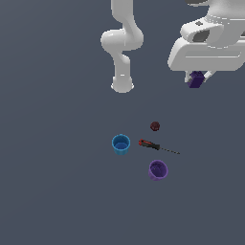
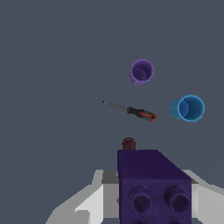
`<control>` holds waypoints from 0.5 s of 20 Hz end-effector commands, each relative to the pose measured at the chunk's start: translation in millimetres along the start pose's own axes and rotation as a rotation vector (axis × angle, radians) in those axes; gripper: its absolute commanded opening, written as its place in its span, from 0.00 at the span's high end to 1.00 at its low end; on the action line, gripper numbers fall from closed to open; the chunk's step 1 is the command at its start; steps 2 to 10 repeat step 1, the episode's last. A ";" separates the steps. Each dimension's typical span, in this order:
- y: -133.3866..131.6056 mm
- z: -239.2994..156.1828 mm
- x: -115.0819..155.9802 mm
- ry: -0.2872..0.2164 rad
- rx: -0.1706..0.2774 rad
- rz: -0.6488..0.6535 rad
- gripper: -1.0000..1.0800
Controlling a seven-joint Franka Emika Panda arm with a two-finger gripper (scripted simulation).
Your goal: Pick up a designated object from a clutter of objects.
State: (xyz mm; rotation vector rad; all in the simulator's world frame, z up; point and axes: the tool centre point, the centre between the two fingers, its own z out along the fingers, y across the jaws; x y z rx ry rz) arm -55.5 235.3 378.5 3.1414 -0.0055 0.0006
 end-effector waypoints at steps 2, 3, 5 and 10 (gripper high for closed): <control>-1.5 -1.4 0.1 0.000 0.000 0.001 1.00; -1.5 -1.4 0.1 0.000 0.000 0.001 1.00; -1.5 -1.4 0.1 0.000 0.000 0.001 1.00; -1.5 -1.4 0.1 0.000 0.000 0.001 1.00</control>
